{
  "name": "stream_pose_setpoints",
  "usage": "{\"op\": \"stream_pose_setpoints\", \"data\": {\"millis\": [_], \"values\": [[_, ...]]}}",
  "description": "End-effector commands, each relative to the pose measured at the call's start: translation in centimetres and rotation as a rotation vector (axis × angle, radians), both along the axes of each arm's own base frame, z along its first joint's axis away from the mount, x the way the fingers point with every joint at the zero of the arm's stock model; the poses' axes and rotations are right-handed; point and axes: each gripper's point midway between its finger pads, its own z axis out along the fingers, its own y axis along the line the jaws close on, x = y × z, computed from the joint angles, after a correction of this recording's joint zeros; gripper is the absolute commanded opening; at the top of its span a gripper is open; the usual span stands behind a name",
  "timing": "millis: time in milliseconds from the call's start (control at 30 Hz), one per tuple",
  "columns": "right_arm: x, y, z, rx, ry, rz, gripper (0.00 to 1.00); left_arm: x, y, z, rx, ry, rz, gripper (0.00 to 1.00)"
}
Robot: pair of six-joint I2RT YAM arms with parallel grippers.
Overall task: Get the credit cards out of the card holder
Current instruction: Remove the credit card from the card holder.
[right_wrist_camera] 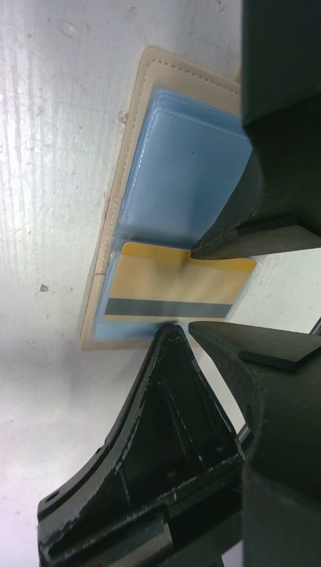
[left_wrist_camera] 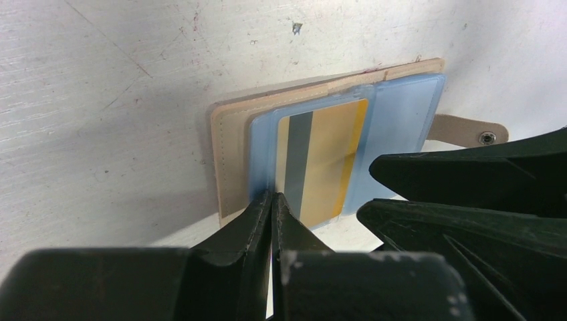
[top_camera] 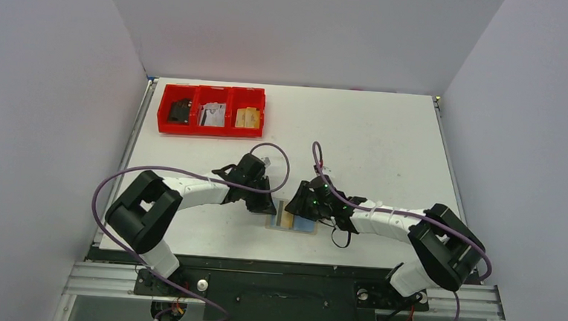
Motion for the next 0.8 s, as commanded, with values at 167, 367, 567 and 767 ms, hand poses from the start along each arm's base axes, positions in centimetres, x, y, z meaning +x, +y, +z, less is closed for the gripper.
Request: {"op": "stream_pose_setpoints", "data": {"millis": [167,367,567,767], "values": [[0.4,-0.3,-1.1,0.021,0.001,-0.025,0.35,0.1,0.4,-1.6,0.028,0.025,0.022,0.0],[0.4,-0.2,-1.5,0.039,0.014,-0.029,0.35,0.0,0.5,-1.7,0.035,0.03,0.022,0.0],[0.4,0.1,-1.8,0.094,0.03,-0.038,0.29,-0.2,0.3,-1.8,0.04,0.037,0.019,0.0],[0.5,-0.5,-1.7,0.151,0.036,-0.063,0.19,-0.4,0.2,-2.1,0.047,0.043,0.018,0.0]]}}
